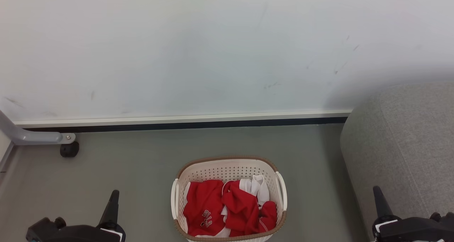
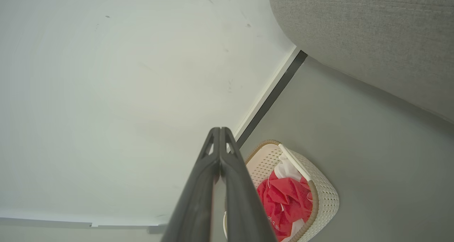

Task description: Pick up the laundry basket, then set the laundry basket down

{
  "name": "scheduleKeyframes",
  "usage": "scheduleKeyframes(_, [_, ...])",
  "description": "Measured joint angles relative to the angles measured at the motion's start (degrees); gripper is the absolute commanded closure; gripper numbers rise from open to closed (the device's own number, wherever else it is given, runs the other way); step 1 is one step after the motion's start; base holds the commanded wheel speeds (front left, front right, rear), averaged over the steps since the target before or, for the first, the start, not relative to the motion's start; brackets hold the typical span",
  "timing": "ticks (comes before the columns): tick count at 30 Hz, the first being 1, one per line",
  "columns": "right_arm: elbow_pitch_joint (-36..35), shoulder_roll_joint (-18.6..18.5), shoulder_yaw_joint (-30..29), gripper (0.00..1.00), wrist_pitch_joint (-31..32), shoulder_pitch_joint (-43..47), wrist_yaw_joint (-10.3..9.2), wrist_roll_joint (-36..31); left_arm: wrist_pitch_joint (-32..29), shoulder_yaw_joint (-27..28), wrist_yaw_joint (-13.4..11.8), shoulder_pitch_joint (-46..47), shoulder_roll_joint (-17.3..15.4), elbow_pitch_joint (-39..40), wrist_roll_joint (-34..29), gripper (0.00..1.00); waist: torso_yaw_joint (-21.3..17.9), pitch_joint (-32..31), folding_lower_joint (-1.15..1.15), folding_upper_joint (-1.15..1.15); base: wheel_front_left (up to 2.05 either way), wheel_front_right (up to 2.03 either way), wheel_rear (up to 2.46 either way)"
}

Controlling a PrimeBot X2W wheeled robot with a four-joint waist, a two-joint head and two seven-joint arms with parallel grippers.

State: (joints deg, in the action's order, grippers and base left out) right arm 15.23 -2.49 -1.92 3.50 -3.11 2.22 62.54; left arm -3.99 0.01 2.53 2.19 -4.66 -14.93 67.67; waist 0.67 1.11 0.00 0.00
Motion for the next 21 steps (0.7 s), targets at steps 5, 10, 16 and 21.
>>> scheduleKeyframes(5, [0.2, 0.0, -0.9, 1.0, 0.5, -0.2, 0.82, 4.6, -0.5, 0.9, 0.6, 0.1, 0.4, -0.4, 3.8, 1.0, -0.1, -0.2, 0.0, 0.0, 0.0, 0.0, 0.0])
scheduleKeyframes(10, [0.5, 0.0, -1.8, 1.0, 1.0, -0.9, 1.41, 9.4, -0.8, 1.7, 1.2, 0.8, 0.8, -0.7, 7.6, 1.0, -0.2, -0.3, 0.0, 0.0, 0.0, 0.0, 0.0])
scheduleKeyframes(16, [0.9, 0.0, -3.0, 1.0, 1.5, -1.0, 2.34, 14.9, -1.4, 2.8, 2.1, 1.2, 1.2, -1.0, 11.9, 1.0, -0.4, -0.5, 0.0, 0.0, 0.0, 0.0, 0.0])
scheduleKeyframes(21, [1.3, 0.0, -3.8, 1.0, 2.0, -1.1, 2.94, 19.6, -1.6, 3.5, 3.1, 1.3, 1.5, -1.3, 15.7, 1.0, -0.5, -0.7, 0.0, 0.0, 0.0, 0.0, 0.0])
